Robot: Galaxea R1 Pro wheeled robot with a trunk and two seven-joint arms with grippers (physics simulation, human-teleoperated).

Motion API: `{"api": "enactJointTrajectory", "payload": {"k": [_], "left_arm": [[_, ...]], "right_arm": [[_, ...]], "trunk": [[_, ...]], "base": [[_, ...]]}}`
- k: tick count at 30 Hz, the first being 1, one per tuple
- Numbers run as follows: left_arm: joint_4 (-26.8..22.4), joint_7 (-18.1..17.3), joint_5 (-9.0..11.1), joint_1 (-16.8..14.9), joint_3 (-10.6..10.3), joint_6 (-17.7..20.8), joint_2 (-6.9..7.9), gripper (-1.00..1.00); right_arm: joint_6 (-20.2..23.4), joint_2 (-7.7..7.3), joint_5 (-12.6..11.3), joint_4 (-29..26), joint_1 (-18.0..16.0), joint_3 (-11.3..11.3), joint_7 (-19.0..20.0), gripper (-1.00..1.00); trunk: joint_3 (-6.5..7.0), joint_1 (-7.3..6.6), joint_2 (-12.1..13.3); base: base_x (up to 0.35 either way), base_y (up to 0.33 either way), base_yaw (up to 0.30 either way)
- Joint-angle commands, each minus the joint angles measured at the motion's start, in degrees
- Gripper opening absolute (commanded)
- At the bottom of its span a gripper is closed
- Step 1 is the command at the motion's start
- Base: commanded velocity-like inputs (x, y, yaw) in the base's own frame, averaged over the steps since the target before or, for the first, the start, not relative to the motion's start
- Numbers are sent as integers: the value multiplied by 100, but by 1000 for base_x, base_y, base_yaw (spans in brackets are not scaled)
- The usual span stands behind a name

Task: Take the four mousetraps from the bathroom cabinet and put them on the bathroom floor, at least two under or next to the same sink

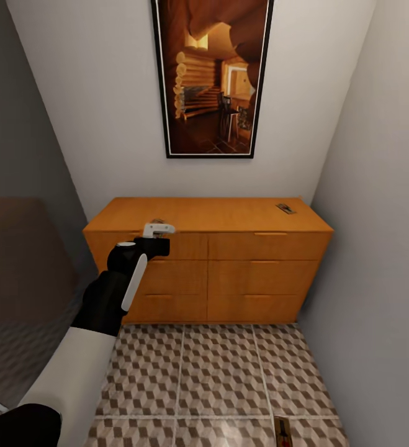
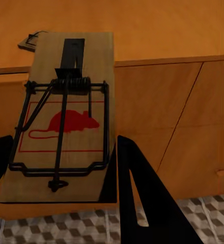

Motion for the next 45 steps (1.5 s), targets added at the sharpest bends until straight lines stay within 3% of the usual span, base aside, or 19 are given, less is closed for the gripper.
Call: {"api": "enactJointTrajectory", "payload": {"k": [1,8,20,24,32,35,38,42,45], "left_arm": [[-4,51,22,-3,-9,26,1,-100],[40,51,22,-1,-8,26,5,-100],[793,17,13,99,-15,-70,6,-100],[1115,8,10,342,-15,-509,6,-100],[2412,-1,-19,941,-15,-2308,40,-100],[3227,10,-26,1078,-20,-3135,112,-100],[4479,21,-44,1180,-23,-4156,162,-100],[5589,21,-48,1210,-24,-5167,283,-100],[6534,18,-42,1217,-24,-6390,371,-100]], "right_arm": [[-20,2,39,4,-3,-46,-1,-100],[-20,5,39,4,0,-46,-1,-100],[-20,4,39,4,-2,-46,7,-100],[-20,4,39,4,-3,-46,6,-100],[-20,3,39,4,-3,-46,8,-100],[-20,5,39,5,-2,-46,8,-100],[-20,5,39,7,-3,-46,8,-100],[-20,5,39,6,-3,-45,14,-100],[-26,4,39,4,-2,-46,21,-100]], "trunk": [[-5,-4,-3],[-5,-4,-3],[-5,-4,-3],[-5,-4,-3],[-5,-4,-3],[-5,-4,-3],[-5,-4,-3],[-5,-4,-3],[-5,-4,-3]], "base": [[-341,0,0],[-340,0,0],[-78,0,0],[-2,0,0],[0,0,0],[0,0,0],[0,0,0],[0,0,0],[0,0,0]]}}
